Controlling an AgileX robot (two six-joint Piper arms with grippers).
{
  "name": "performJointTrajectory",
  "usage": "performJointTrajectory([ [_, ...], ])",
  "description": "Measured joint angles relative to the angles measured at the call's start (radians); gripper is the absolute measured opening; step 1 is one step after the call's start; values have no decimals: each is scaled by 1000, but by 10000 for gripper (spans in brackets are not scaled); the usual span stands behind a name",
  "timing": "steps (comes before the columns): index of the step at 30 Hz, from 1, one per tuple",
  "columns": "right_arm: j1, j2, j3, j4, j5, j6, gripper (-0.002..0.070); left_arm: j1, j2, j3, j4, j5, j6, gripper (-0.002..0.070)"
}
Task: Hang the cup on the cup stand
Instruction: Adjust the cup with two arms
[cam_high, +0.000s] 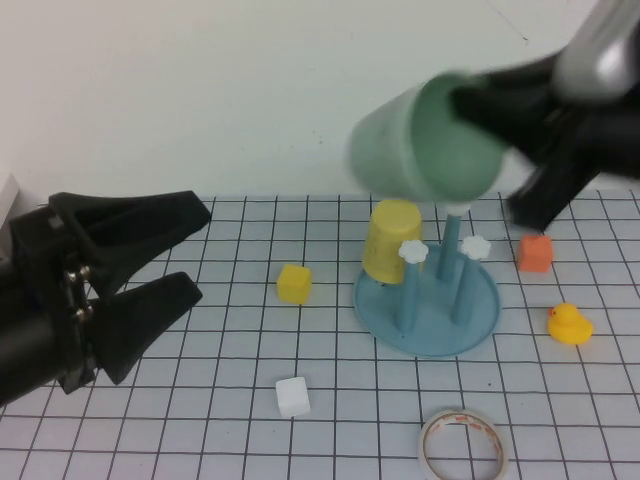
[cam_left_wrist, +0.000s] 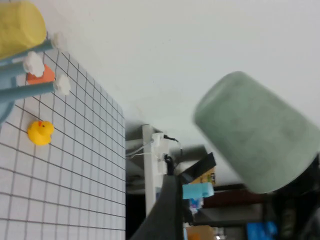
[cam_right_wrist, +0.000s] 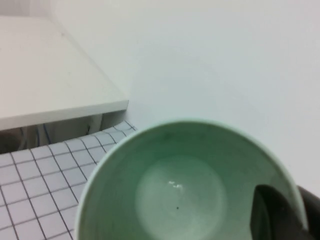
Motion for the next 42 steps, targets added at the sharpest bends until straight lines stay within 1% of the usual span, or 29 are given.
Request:
performJointTrajectory([
  [2,103,0,68,203,-130,-216,23,0,0,0,0,0,-47,691],
  [4,192,5,102,310,-228,-375,23,0,0,0,-2,-2,-77,692],
  [7,308,17,116,374,-306,-520,23,0,5,0,-4,-7,-108,692],
  [11,386,30,109,390,-312,-614,23,0,32,0,-4,-10,-116,692],
  [16,393,32,56,398,-317,-648,23,0,91,0,-4,-14,-158,692],
  [21,393,43,27,398,-219,-663,23,0,141,0,-10,-17,-201,692],
  [27,393,110,25,398,-185,-678,23,0,182,-3,-23,1,-263,692],
  [35,394,146,-5,396,-138,-725,23,0,186,-5,-24,16,-294,692],
  [42,395,210,-41,394,-27,-800,23,0,186,-9,-21,16,-294,692],
])
